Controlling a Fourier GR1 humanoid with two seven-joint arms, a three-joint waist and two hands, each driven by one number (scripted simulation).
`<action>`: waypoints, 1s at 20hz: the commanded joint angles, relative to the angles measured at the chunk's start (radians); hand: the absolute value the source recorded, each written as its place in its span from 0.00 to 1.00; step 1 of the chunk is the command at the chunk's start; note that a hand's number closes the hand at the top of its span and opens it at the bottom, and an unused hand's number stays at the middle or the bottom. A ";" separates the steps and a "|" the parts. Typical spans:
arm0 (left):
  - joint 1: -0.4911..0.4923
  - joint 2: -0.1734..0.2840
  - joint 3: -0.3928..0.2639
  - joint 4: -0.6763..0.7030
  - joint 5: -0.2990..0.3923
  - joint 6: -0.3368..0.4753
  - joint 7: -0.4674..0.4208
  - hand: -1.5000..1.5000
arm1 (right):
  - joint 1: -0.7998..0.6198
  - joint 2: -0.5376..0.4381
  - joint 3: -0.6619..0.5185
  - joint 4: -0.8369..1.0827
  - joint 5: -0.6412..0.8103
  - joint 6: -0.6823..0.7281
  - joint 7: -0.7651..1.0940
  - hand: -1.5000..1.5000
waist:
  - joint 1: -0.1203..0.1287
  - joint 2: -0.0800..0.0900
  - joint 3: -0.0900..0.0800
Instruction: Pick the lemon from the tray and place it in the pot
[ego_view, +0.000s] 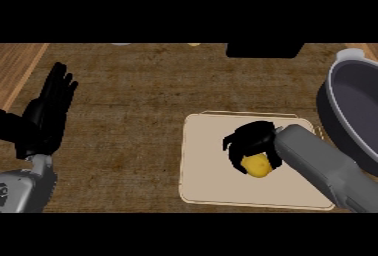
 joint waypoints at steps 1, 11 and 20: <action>-0.017 0.016 0.025 0.011 0.007 -0.027 0.005 0.50 | 0.007 0.031 -0.002 0.062 0.020 0.016 -0.177 1.00 | 0.000 0.009 0.004; 0.119 0.024 0.078 -0.004 -0.002 0.027 -0.008 0.50 | 0.265 -0.050 -0.286 0.028 -0.202 -0.135 0.623 1.00 | -0.145 -0.046 -0.004; 0.166 0.043 0.110 -0.027 0.006 0.017 -0.022 0.50 | 0.373 -0.071 -0.504 -0.330 -0.331 -0.422 0.856 1.00 | -0.174 -0.058 -0.004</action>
